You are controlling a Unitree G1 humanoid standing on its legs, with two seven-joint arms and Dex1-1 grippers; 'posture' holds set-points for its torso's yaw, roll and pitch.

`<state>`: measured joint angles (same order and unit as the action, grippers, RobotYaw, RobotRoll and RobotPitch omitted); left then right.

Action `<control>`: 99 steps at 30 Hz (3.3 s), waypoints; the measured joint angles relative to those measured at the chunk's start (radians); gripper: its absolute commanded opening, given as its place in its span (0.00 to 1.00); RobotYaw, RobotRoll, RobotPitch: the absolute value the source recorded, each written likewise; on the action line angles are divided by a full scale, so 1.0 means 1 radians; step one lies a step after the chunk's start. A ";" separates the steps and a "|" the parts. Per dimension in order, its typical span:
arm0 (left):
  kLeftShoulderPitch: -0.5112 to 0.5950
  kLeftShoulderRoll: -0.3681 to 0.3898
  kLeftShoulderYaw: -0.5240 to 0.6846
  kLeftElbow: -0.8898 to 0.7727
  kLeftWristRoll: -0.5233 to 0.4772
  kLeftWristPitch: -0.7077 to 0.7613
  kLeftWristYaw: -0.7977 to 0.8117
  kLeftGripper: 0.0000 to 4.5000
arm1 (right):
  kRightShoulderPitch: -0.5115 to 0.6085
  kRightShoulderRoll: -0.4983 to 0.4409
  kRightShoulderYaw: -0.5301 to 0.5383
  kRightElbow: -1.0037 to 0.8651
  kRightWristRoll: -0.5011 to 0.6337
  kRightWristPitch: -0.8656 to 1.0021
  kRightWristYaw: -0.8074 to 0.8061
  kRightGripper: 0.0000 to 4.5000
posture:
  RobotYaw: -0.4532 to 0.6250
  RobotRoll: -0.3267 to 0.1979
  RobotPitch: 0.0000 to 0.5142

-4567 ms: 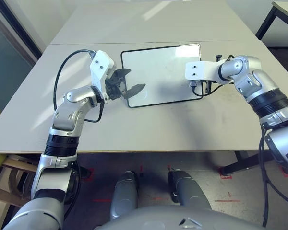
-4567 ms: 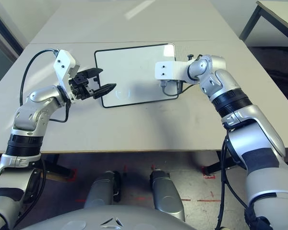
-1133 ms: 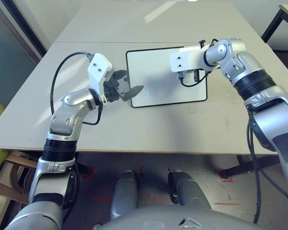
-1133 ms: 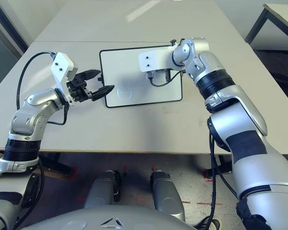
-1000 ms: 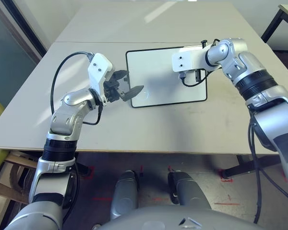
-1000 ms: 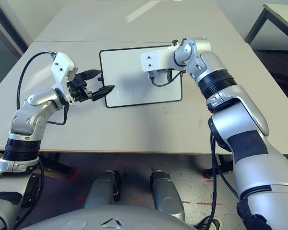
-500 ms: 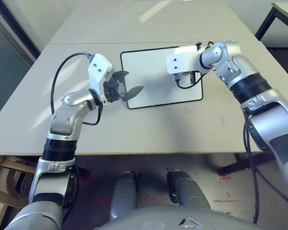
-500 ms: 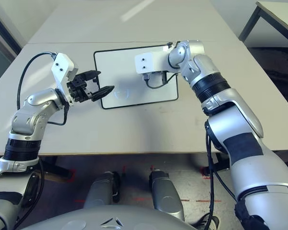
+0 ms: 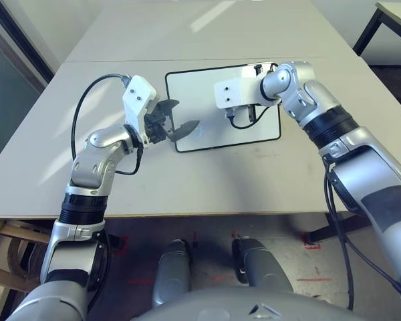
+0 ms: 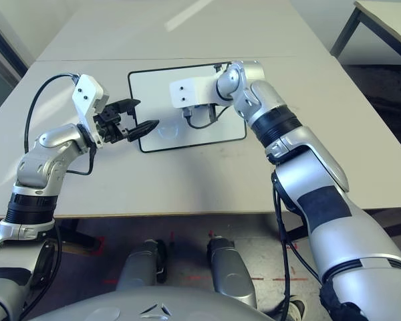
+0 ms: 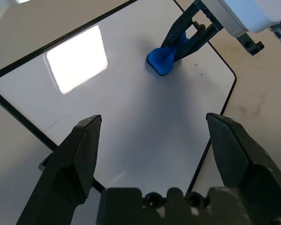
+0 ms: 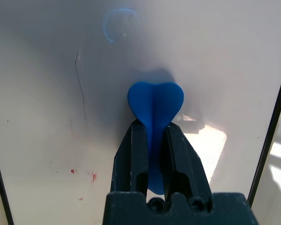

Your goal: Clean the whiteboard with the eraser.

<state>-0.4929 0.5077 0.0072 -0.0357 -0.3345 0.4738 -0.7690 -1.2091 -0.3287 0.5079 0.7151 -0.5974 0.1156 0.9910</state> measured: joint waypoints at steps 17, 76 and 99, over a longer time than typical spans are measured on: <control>0.000 -0.004 -0.008 -0.001 0.000 0.000 0.000 1.00 | 0.008 -0.106 0.010 0.008 -0.001 -0.049 0.013 0.04 | 0.33 0.62 0.20; -0.026 -0.013 -0.021 0.045 0.004 -0.021 -0.019 1.00 | 0.224 -0.308 -0.082 -0.213 0.162 0.079 0.114 0.04 | 0.32 0.62 0.19; 0.002 0.019 -0.071 0.015 0.041 -0.034 -0.071 1.00 | 0.262 -0.221 -0.049 -0.324 0.102 0.067 0.087 0.04 | 0.32 0.62 0.20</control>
<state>-0.4908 0.5265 -0.0638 -0.0208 -0.2938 0.4401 -0.8402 -0.9476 -0.5495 0.4592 0.3910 -0.4955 0.1827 1.0784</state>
